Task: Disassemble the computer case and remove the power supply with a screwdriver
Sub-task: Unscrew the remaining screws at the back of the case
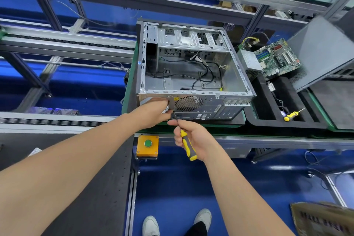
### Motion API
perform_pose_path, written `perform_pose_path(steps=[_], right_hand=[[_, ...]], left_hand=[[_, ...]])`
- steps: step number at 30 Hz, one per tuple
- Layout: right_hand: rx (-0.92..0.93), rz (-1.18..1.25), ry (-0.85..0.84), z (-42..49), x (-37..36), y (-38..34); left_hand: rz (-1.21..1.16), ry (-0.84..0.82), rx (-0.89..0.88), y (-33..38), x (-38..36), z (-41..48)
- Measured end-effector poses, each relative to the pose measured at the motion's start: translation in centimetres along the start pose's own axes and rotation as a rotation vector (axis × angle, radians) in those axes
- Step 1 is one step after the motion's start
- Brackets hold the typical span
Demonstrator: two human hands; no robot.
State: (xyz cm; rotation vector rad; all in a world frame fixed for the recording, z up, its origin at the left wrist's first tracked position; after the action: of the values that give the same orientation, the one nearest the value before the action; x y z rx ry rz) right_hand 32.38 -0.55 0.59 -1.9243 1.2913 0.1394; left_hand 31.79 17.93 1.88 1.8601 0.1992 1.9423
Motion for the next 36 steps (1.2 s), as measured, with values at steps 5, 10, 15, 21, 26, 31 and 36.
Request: perform_pose_path(steps=[5,10,15,21,26,31,36], right_hand=[[-0.048,0.362,-0.274,0.6,0.2,1.2],[0.158,-0.199,0.086,0.0,0.6,0.1],[0.492,-1.576,0.89,-1.5,-1.2,-1.3],[0.546,-1.55,1.065,-0.8,-1.5,0.3],[0.184,-0.514,0.323,0.0,0.3,-0.2],[-0.067,0.117,-0.137,0.5,-0.1,0.2],[0.117,-0.213,0.104,0.5,-0.4,-0.3]], left_hand=[[-0.008,0.024,-0.002,-0.1,-0.2,-0.1],[-0.034,0.028,-0.007,-0.2,-0.3,-0.1],[-0.037,0.017,0.004,-0.5,-0.5,0.0],[-0.045,0.017,0.028,-0.1,-0.2,-0.1],[-0.024,0.012,0.027,0.4,0.3,-0.1],[-0.015,0.01,0.008,0.7,0.5,-0.3],[-0.004,0.015,0.01,0.7,0.6,-0.3]])
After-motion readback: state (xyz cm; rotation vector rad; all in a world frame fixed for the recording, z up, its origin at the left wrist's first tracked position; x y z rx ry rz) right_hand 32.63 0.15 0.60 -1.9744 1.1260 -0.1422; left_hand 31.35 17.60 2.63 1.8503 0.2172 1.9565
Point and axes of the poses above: each hand's wrist, its own z-axis towards the middle knuckle, its own x-axis out of the back of the hand, y = z × x, the point moved 3 cm from there along z, towards the middle knuckle, and after that the axes turned 12 degrees about -x, right-handed, at the moved point
